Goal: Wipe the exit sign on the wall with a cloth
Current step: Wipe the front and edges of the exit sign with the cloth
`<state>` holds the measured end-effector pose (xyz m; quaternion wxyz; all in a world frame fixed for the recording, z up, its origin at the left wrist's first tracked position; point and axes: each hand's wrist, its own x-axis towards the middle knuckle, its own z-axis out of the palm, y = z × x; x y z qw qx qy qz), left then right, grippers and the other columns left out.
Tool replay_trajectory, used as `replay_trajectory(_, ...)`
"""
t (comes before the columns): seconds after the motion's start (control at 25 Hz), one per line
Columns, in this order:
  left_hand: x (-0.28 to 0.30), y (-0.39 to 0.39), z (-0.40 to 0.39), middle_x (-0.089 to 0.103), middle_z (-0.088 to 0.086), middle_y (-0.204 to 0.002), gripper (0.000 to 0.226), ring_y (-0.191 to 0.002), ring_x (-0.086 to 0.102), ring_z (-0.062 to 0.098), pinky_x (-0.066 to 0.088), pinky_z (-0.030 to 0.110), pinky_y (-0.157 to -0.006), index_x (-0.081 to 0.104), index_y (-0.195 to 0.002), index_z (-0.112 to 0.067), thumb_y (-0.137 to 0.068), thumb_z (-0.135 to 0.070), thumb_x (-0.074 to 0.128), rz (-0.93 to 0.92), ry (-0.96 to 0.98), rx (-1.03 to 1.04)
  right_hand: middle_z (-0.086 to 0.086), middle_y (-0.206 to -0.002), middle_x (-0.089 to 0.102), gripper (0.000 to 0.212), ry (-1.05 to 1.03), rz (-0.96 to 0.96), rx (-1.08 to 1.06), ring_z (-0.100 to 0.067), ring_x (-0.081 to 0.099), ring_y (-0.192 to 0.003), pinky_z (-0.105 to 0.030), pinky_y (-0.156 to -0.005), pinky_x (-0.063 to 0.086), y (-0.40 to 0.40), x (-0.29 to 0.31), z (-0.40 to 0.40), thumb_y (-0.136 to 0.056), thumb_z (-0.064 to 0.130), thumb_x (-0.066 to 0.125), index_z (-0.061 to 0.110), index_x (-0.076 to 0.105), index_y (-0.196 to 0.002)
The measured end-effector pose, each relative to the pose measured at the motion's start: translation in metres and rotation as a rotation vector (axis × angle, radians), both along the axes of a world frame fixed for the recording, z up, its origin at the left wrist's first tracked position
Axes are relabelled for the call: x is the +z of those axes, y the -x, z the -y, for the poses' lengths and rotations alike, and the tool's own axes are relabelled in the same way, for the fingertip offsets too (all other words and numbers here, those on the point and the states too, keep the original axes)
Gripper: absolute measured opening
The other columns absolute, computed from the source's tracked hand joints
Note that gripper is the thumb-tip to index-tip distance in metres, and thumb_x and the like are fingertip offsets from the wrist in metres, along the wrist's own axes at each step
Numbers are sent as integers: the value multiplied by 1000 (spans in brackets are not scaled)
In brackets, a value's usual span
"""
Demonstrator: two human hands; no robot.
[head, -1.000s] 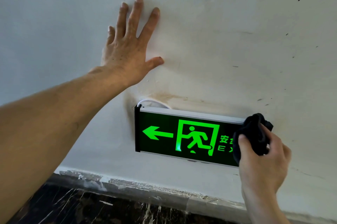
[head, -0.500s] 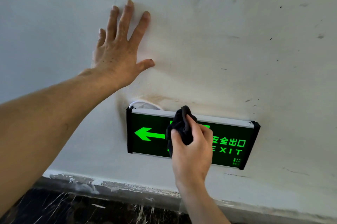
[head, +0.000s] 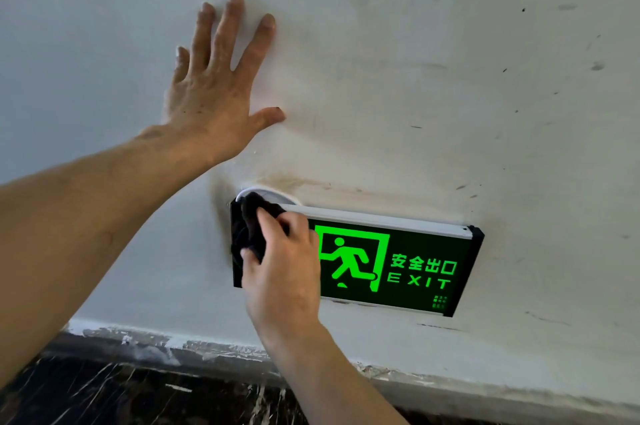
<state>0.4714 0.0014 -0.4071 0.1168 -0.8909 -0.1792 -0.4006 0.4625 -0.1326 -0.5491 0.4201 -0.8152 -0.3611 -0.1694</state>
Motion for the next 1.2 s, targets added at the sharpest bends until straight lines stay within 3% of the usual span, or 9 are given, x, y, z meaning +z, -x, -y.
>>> replay_trajectory(0.12,-1,0,-1,-18,3,-161,99,-147,-15,28,10,55,-116,-9,-150,-34,-82,-59,59,3,-10,-1,-4,-129,41,59,180,58,45,-28,38,-112,-37,-79,44,2,7,-12,-84,21,65,21,40,-138)
replay_trajectory(0.24,0,0,-2,-18,3,-161,99,-147,-14,28,12,56,-115,-10,-150,-34,-82,-59,58,-3,-25,5,-10,-123,41,56,352,171,70,-32,38,-108,-36,-57,34,3,5,-13,-76,5,67,12,43,-126)
replay_trajectory(0.4,0,0,-2,-17,4,-162,98,-147,-13,29,12,56,-115,-9,-150,-33,-83,-59,57,-3,-38,8,-13,-120,42,42,442,234,96,-35,37,-108,-36,-61,31,4,-10,-10,-76,0,61,6,52,-117)
replay_trajectory(0.6,0,0,-2,-17,5,-162,99,-147,-13,30,13,57,-114,-9,-150,-33,-82,-60,57,0,-40,4,-12,-122,46,36,458,313,66,-33,43,-110,-36,-63,41,6,-28,-10,-82,4,57,5,54,-118)
replay_trajectory(0.72,0,1,-2,-17,5,-162,99,-147,-13,30,13,56,-115,-8,-150,-33,-82,-59,59,-3,-39,8,-12,-125,41,41,500,341,95,-33,38,-111,-39,-76,44,3,-38,-7,-83,3,56,6,50,-123)
replay_trajectory(0.84,1,1,-1,-18,5,-161,99,-147,-13,30,13,56,-115,-9,-150,-33,-82,-59,59,-8,-25,7,-8,-125,44,35,536,420,93,-30,40,-112,-40,-82,41,-2,-45,4,-82,9,58,11,56,-117)
replay_trajectory(1.0,2,2,0,-18,3,-161,99,-147,-14,28,13,55,-116,-9,-150,-33,-82,-58,59,-11,-16,4,4,-101,65,24,539,431,31,-21,60,-94,-33,-68,50,-16,-52,34,-64,25,78,24,71,-87)
replay_trajectory(1.2,2,1,0,-19,3,-161,98,-147,-14,29,13,56,-116,-8,-150,-34,-83,-58,59,-13,-9,-3,1,-98,69,27,474,506,-62,-24,62,-90,-37,-66,53,-49,-73,88,-61,15,70,23,72,-86)
